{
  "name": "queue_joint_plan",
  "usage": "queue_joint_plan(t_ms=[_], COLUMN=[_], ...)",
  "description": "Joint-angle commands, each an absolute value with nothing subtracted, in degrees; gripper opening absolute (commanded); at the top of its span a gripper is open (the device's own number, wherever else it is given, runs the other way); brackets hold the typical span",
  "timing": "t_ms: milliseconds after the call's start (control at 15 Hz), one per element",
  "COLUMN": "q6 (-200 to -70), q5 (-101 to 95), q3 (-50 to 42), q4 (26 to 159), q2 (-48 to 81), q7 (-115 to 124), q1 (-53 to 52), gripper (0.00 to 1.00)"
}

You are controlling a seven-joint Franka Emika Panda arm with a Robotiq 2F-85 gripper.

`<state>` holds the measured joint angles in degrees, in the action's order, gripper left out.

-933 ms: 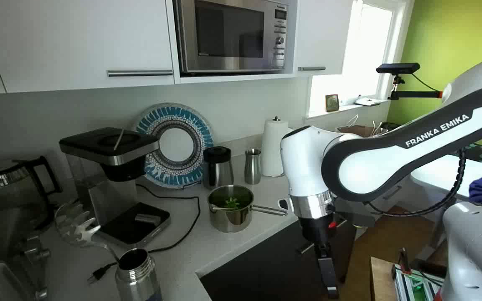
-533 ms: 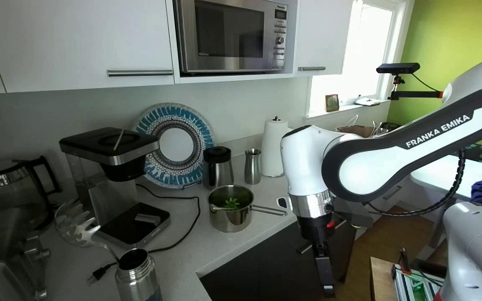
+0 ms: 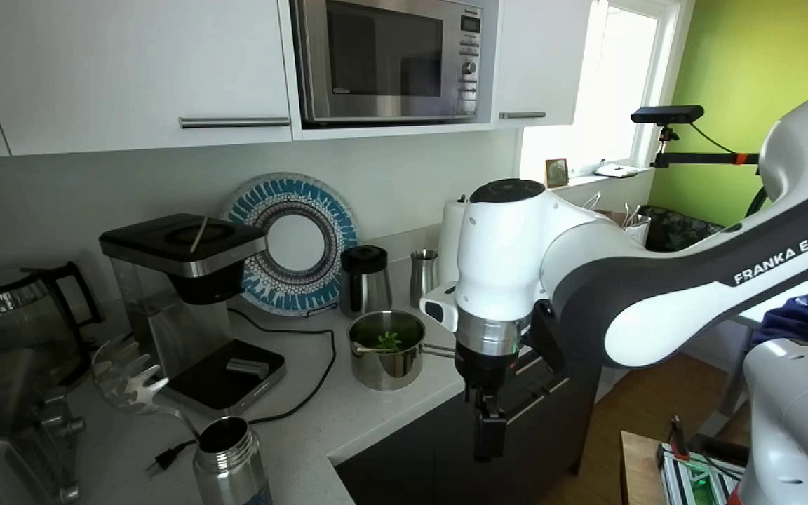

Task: Remove the stick from the pot, then put it in the silver cup

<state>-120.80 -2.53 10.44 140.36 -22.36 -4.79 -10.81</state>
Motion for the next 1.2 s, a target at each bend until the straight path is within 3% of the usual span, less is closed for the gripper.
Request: queue_joint_plan(t_ms=[0, 333, 400, 733, 1133], q6=[-126.47, -144.86, -139.17, -140.47, -157.79], q5=[-13.52, -35.6, -28.7, -29.63, -40.82], q3=[11.31, 8.81, 9.13, 8.99, 7.26], q4=[137.71, 138.53, 138.49, 138.15, 136.58], q2=[-18.05, -12.31, -15.12, -14.27, -8.26], q7=[-6.66, -4.61, -5.89, -5.82, -4.57], q1=[-8.9, -1.72, -4.8, -4.38, -0.21], gripper=[1.0, 1.0, 1.0, 1.0, 1.0])
